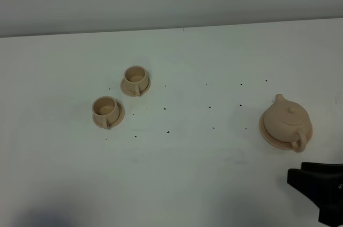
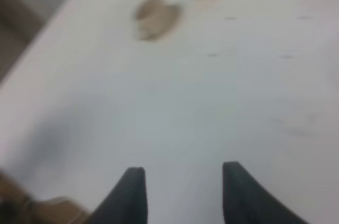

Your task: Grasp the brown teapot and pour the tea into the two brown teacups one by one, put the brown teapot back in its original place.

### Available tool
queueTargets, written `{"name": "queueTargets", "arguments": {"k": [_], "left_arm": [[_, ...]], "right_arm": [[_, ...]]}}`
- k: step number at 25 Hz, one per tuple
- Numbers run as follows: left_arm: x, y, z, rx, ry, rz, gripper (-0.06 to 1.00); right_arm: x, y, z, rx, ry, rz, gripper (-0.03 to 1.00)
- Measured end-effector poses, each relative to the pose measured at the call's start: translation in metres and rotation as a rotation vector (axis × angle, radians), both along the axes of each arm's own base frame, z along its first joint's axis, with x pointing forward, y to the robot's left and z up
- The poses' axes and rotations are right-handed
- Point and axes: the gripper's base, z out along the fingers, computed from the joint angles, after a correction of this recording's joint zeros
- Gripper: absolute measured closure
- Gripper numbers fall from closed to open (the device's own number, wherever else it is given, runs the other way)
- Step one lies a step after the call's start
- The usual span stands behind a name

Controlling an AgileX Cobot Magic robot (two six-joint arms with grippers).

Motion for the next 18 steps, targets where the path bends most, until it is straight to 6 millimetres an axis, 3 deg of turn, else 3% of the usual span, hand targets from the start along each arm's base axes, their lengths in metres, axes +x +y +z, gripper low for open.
{"name": "queueTargets", "arguments": {"k": [3, 7, 13, 18], "left_arm": [[0.000, 0.000, 0.000, 0.000, 0.000, 0.007, 0.93], [0.000, 0.000, 0.000, 0.000, 0.000, 0.008, 0.93], [0.000, 0.000, 0.000, 0.000, 0.000, 0.008, 0.93], [0.000, 0.000, 0.000, 0.000, 0.000, 0.008, 0.92]], "right_arm": [[0.009, -0.006, -0.003, -0.054, 0.033, -0.094, 0.62], [0.019, -0.002, 0.008, -0.069, 0.098, -0.047, 0.62], [0.075, 0.002, 0.043, -0.266, 0.278, 0.008, 0.62], [0.117, -0.001, 0.046, -0.417, 0.516, -0.020, 0.62]]}}
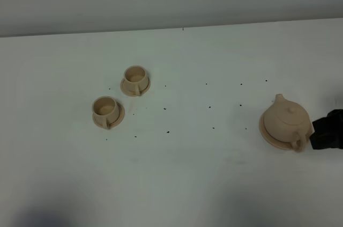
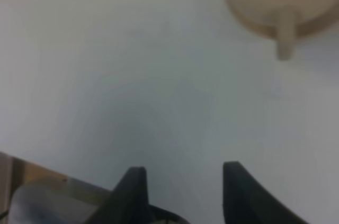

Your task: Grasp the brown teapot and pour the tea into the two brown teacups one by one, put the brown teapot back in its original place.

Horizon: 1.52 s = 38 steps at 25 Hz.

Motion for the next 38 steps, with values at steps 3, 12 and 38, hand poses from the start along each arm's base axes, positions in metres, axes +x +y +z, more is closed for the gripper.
{"name": "queueTargets", "arguments": {"k": [3, 12, 38], "left_arm": [[0.000, 0.000, 0.000, 0.000, 0.000, 0.000, 0.92], [0.000, 0.002, 0.000, 0.027, -0.002, 0.015, 0.91], [0.001, 0.003, 0.000, 0.031, -0.003, 0.017, 0.88]], "right_arm": [[0.020, -0.001, -0.006, -0.048, 0.080, -0.064, 0.62], [0.053, 0.028, -0.057, -0.243, 0.319, -0.027, 0.62], [0.103, 0.069, -0.074, -0.398, 0.279, 0.008, 0.57]]}}
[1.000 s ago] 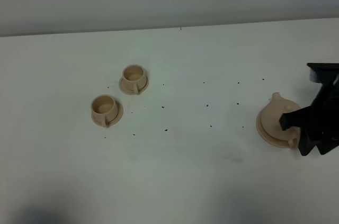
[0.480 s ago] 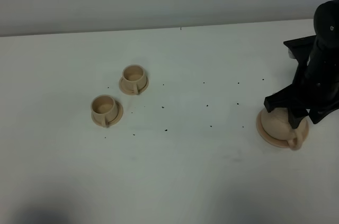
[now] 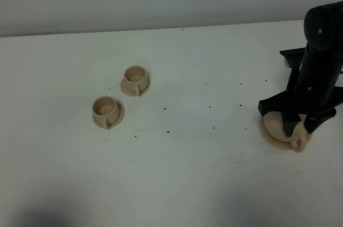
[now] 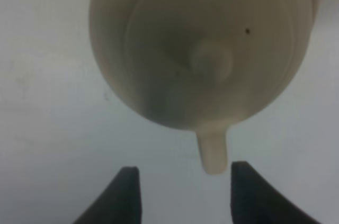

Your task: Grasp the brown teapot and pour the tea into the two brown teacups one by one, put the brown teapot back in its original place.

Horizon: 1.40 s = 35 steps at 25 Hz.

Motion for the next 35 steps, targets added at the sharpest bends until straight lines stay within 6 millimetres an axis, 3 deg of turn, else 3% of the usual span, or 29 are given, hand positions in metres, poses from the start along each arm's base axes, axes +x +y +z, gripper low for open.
{"name": "queueTargets", "arguments": {"k": [25, 35], "left_arm": [[0.000, 0.000, 0.000, 0.000, 0.000, 0.000, 0.84], [0.000, 0.000, 0.000, 0.000, 0.000, 0.000, 0.82]], "right_arm": [[0.004, -0.002, -0.008, -0.037, -0.011, 0.021, 0.57], [0.008, -0.012, -0.008, -0.034, -0.006, -0.005, 0.57]]}}
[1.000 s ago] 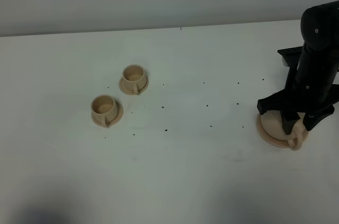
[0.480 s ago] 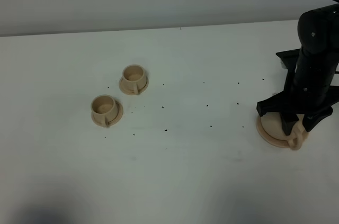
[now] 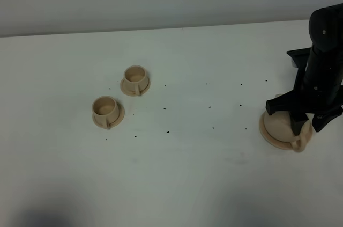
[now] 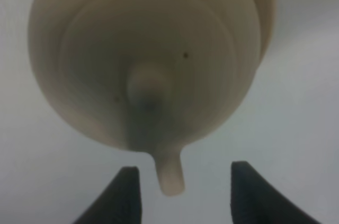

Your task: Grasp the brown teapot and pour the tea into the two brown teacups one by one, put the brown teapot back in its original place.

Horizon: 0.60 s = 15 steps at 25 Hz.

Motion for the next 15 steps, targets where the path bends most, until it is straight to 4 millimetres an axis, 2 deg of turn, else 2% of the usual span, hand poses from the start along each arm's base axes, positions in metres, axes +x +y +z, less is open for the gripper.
{"name": "queueTargets", "arguments": {"k": [15], "left_arm": [[0.0000, 0.0000, 0.0000, 0.000, 0.000, 0.000, 0.80]], "right_arm": [[-0.0016, 0.0031, 0.0001, 0.043, 0.016, 0.142, 0.53]]}}
